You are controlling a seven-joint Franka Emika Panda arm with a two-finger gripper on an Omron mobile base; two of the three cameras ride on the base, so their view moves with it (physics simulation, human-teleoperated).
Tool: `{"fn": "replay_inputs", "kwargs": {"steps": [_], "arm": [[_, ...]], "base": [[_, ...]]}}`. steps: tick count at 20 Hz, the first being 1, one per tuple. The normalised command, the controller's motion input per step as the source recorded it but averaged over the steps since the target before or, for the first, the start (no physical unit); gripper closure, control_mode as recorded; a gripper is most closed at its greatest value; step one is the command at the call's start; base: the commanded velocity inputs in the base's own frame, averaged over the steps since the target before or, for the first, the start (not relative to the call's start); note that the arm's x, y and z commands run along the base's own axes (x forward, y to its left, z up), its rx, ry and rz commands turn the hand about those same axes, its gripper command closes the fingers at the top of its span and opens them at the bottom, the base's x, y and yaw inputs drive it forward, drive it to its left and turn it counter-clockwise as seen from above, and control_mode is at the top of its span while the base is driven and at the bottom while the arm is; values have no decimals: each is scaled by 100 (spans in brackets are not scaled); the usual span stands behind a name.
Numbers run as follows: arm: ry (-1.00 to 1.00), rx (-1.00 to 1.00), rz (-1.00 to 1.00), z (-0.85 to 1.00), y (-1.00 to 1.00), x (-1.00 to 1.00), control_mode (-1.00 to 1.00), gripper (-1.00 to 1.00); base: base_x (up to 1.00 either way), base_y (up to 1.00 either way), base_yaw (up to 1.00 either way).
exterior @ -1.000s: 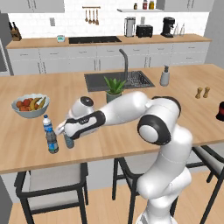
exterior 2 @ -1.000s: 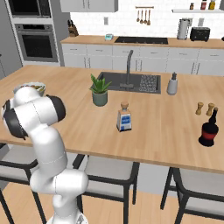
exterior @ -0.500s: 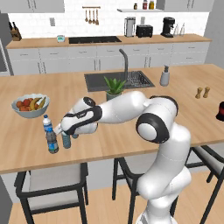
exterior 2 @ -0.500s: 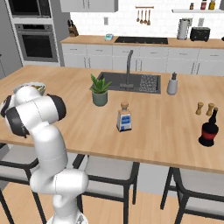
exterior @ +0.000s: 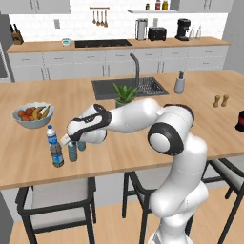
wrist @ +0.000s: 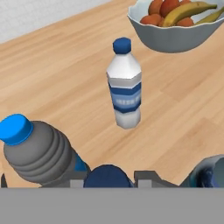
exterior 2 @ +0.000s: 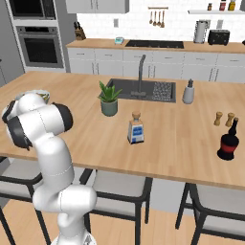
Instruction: Move the plastic bottles in the middle to the plastics group, and the glass bottles in the middle to the glass group.
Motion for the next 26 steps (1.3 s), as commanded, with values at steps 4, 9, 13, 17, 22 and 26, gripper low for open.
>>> {"fn": "replay_inputs", "kwargs": {"steps": [4, 9, 13, 17, 22, 26], "arm": [[0, 0, 0, 0, 0, 0, -100, -100], [0, 0, 0, 0, 0, 0, -100, -100], [0, 0, 0, 0, 0, 0, -100, -100], [-2, 0, 0, 6, 0, -1, -100, -100], [-1, 0, 0, 30, -11, -26, -100, -100], [0, 0, 0, 44, -43, -62, -100, -100]], "base": [[0, 0, 0], [0, 0, 0], [0, 0, 0], [0, 0, 0], [0, 0, 0], [0, 0, 0]]}}
